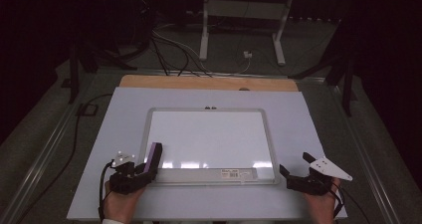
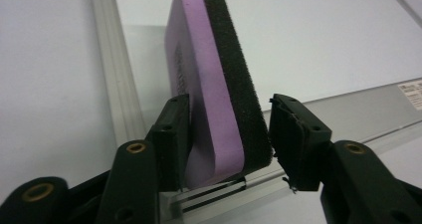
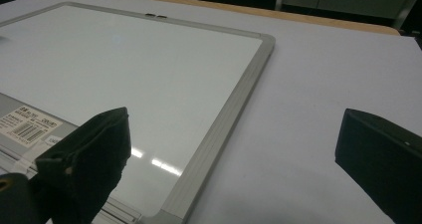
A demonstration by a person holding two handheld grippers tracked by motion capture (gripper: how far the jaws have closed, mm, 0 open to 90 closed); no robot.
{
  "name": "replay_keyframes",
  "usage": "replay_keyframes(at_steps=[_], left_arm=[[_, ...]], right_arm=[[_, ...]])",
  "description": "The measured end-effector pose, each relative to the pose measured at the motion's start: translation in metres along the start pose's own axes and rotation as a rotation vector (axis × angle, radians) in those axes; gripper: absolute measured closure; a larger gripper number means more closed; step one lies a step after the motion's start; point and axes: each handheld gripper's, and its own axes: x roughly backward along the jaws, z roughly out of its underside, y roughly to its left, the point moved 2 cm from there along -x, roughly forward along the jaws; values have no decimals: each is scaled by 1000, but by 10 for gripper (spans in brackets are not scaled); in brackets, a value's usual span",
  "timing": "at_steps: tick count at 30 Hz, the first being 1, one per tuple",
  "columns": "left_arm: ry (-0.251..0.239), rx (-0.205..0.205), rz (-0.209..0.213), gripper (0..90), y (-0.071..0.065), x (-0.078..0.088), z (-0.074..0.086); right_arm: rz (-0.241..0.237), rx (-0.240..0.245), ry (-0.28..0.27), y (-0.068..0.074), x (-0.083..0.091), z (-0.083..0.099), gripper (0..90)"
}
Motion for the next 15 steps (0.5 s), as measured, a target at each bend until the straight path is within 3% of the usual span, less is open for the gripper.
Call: replay_keyframes(at_steps=[4, 11, 15], left_arm=[[-46, -15, 9, 449, 0, 0, -5], [-194, -127, -65, 272, -1, 10, -25], [-273, -182, -83, 176, 5, 15, -35]], right_arm=[[0, 0, -1, 0, 0, 0, 13], [5, -6, -8, -1, 2, 0, 13], [4, -4, -13, -2, 2, -1, 13]])
